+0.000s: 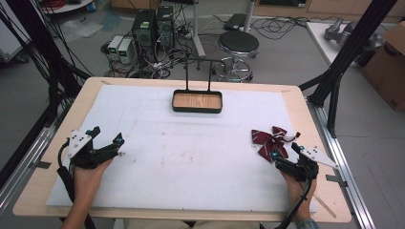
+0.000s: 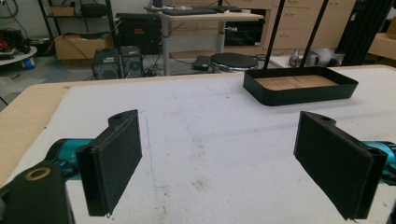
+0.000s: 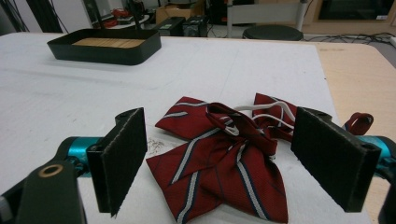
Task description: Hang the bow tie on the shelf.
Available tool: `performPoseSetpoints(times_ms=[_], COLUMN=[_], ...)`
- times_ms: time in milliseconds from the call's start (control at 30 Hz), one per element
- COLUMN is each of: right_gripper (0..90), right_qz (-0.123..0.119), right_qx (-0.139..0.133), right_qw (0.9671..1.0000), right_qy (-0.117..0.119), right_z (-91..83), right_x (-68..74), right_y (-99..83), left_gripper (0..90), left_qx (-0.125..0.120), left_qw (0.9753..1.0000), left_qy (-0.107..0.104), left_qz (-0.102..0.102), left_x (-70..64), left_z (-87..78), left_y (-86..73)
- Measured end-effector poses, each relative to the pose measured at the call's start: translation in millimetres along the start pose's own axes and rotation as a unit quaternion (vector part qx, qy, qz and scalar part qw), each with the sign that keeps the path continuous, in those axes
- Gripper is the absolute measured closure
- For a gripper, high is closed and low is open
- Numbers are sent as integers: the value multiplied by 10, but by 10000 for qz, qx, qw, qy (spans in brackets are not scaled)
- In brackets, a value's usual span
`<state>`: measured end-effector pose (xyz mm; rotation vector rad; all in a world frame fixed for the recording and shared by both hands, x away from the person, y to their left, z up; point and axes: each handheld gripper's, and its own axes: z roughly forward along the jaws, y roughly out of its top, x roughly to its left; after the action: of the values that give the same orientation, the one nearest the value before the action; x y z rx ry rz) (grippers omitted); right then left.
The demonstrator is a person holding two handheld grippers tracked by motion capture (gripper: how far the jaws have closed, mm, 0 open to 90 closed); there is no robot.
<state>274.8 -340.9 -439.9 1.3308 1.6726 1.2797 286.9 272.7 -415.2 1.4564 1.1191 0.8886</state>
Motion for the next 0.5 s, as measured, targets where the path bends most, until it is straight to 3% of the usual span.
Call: performPoseSetpoints(times_ms=[500], right_gripper=[182], right_qz=[129], right_qx=[191], right_qw=[9997], right_qy=[-70], right_z=[86], right_x=[-67], right_y=[26], left_gripper=[156], left_qx=[7], left_qw=[10000], left_qy=[-80], left_qz=[-44], left_x=[3], left_z=[-4], left_y=[2])
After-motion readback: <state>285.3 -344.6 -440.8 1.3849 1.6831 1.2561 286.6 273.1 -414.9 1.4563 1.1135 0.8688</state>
